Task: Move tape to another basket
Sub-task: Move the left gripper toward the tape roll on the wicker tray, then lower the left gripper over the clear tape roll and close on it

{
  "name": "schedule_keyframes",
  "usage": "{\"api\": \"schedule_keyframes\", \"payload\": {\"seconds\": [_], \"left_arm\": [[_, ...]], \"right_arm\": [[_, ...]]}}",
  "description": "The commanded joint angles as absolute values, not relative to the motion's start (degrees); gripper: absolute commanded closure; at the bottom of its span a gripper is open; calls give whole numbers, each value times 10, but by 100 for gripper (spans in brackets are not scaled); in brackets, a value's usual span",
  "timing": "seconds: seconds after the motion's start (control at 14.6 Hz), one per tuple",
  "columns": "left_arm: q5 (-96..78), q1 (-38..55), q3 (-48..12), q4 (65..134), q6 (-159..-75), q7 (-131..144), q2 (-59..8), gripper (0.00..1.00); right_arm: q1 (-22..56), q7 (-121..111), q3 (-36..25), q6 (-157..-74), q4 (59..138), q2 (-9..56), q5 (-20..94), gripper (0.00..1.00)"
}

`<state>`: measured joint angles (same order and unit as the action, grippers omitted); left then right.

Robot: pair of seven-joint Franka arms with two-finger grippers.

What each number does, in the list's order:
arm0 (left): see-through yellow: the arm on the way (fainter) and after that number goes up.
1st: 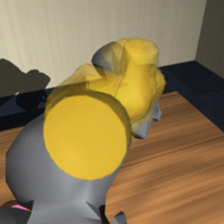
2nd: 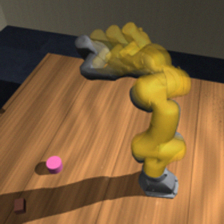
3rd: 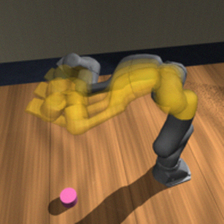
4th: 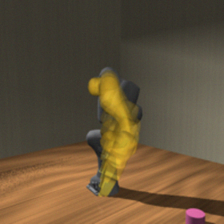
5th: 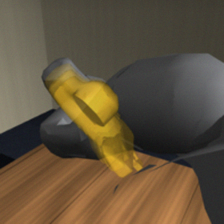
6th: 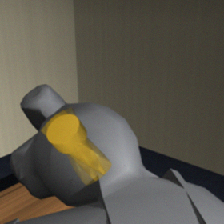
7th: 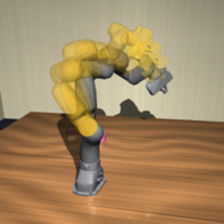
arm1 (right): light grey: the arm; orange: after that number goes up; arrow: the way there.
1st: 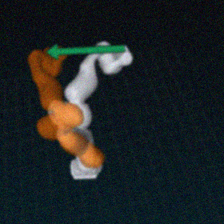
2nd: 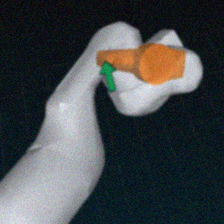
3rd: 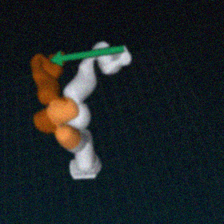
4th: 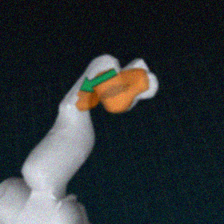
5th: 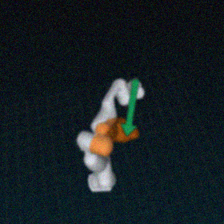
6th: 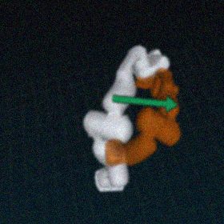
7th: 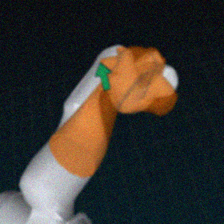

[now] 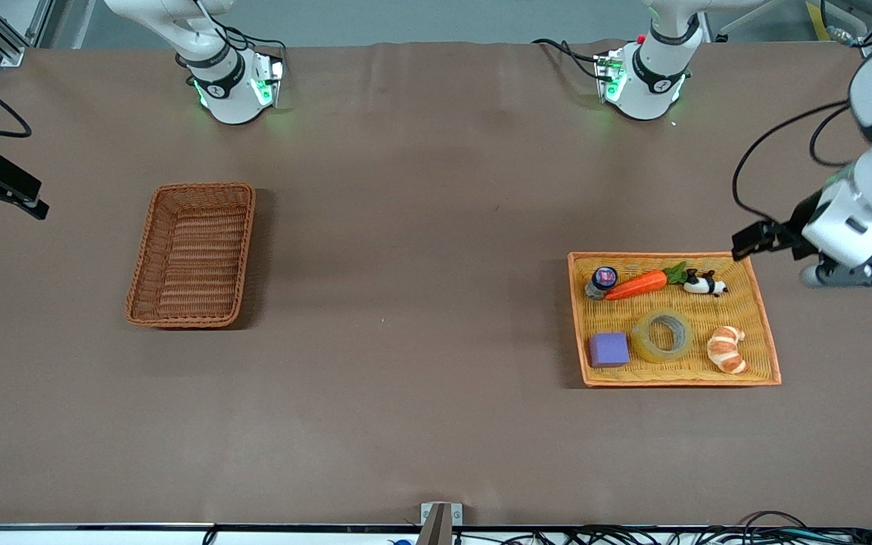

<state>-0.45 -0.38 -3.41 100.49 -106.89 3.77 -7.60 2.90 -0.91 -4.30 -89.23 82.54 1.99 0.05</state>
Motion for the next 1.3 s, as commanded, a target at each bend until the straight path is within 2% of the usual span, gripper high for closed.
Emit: {"api": "schedule_keyframes", "payload": {"seconds": [0.0, 0.41, 1.24], "left_arm": [[4, 4, -35, 1014, -1123, 38, -136, 0], [5, 6, -35, 1010, -1239, 38, -252, 0], [55, 22, -35, 990, -1329, 67, -388, 0]], "right_arm": [[26, -6, -39, -893, 825, 14, -5, 0], [25, -5, -39, -894, 825, 15, -4, 0], [25, -5, -39, -893, 826, 15, -4, 0]]}}
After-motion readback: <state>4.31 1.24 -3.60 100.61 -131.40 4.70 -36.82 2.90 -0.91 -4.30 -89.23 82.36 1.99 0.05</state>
